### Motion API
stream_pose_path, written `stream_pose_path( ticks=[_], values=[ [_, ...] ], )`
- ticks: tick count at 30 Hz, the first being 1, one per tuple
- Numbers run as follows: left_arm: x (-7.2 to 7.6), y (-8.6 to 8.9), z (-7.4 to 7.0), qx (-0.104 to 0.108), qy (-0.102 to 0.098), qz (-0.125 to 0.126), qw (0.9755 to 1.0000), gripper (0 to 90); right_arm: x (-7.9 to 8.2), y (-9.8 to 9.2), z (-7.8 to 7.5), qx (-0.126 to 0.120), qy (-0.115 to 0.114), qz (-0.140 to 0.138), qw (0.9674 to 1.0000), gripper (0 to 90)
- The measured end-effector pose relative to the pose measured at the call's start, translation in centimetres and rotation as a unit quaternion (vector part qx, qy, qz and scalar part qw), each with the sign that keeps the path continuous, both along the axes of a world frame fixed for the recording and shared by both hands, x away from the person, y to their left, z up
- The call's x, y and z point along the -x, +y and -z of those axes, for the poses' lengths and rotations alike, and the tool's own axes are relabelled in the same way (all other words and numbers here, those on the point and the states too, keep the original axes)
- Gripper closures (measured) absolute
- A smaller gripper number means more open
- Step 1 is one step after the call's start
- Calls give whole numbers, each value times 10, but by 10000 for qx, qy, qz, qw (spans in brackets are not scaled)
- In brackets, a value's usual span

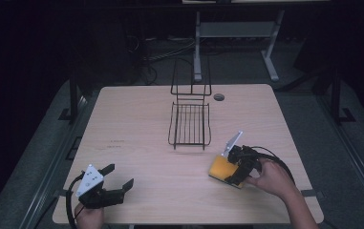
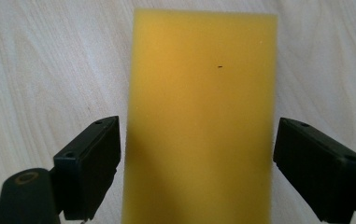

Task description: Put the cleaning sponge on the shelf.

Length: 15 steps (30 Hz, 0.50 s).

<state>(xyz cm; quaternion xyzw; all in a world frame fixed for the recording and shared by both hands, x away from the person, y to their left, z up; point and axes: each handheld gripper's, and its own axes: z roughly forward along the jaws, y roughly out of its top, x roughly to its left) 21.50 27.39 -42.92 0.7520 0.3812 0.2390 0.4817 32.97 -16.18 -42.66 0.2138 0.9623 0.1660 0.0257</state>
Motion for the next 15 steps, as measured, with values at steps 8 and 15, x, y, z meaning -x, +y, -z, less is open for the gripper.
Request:
stream_pose_path(
  ticks=[8,15],
  values=[
    [0,1,0,8,-5,-8,10000,130,-1,1,5,56,51,-2,10000,149],
    [0,0,0,7,-13,-6,10000,129,-1,2,8,99,105,-1,9999,148]
  ],
)
